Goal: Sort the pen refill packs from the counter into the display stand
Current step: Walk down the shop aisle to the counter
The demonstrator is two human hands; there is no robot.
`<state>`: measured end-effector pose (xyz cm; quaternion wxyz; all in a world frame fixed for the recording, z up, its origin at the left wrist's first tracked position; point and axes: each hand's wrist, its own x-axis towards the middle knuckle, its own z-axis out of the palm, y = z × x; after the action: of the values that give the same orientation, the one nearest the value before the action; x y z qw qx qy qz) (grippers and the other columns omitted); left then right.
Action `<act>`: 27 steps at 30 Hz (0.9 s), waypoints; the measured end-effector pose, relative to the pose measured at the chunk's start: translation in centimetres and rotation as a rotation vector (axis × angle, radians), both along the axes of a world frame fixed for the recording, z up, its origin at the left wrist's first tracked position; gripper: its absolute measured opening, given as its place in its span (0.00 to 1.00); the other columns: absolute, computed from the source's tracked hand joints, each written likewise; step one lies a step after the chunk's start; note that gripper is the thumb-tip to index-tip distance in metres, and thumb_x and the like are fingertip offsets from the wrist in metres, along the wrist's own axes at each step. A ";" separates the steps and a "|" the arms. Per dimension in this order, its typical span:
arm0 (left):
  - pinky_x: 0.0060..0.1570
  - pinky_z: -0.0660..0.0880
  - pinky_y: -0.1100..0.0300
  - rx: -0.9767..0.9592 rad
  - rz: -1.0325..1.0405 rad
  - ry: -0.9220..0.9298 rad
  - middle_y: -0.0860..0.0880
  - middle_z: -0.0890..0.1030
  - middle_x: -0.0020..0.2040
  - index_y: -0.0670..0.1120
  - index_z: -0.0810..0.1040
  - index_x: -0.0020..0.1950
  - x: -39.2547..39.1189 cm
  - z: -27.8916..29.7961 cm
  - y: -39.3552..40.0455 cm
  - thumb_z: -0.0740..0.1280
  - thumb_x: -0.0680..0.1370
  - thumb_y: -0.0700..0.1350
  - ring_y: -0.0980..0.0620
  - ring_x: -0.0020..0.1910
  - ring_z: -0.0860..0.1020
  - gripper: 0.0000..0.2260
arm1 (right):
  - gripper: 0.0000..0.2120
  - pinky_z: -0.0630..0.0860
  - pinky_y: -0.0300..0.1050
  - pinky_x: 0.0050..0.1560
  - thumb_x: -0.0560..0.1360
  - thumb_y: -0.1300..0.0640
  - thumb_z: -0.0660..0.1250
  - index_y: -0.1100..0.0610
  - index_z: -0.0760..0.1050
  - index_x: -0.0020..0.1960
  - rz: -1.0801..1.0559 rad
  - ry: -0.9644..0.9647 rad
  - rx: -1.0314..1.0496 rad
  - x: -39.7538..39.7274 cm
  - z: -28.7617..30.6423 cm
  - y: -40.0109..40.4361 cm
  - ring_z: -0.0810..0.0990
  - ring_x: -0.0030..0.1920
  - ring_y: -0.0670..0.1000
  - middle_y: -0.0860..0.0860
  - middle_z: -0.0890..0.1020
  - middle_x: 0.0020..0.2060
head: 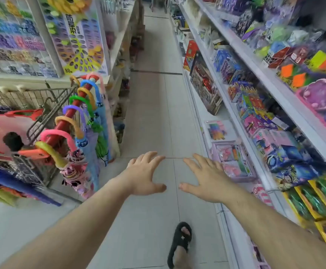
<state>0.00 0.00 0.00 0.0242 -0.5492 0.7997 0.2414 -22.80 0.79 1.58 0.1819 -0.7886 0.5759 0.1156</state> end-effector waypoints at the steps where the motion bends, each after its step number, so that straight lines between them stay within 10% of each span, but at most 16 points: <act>1: 0.75 0.51 0.45 0.009 0.002 0.001 0.49 0.51 0.80 0.55 0.50 0.80 -0.6 -0.5 -1.6 0.68 0.73 0.63 0.46 0.78 0.52 0.41 | 0.42 0.42 0.53 0.77 0.75 0.28 0.54 0.44 0.43 0.81 0.015 -0.006 0.010 -0.6 -0.4 -1.6 0.45 0.79 0.54 0.51 0.46 0.80; 12: 0.69 0.66 0.50 0.103 0.065 -0.046 0.50 0.63 0.75 0.54 0.56 0.79 -7.4 -0.2 -22.2 0.66 0.72 0.63 0.48 0.71 0.67 0.39 | 0.39 0.56 0.52 0.74 0.73 0.33 0.64 0.47 0.57 0.78 0.176 0.006 0.092 -7.1 -1.3 -24.3 0.59 0.75 0.54 0.51 0.63 0.75; 27: 0.72 0.62 0.49 0.158 0.038 -0.011 0.52 0.59 0.77 0.56 0.56 0.79 -3.8 -2.9 -56.4 0.67 0.73 0.62 0.48 0.75 0.61 0.38 | 0.41 0.56 0.50 0.74 0.72 0.32 0.65 0.46 0.56 0.79 0.143 0.025 0.106 -4.1 -1.7 -58.9 0.58 0.76 0.52 0.50 0.62 0.76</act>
<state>-3.79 -56.39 -2.88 0.0673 -0.5619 0.7675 0.3011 -26.85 -58.07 -0.10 0.2076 -0.8156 0.5132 0.1684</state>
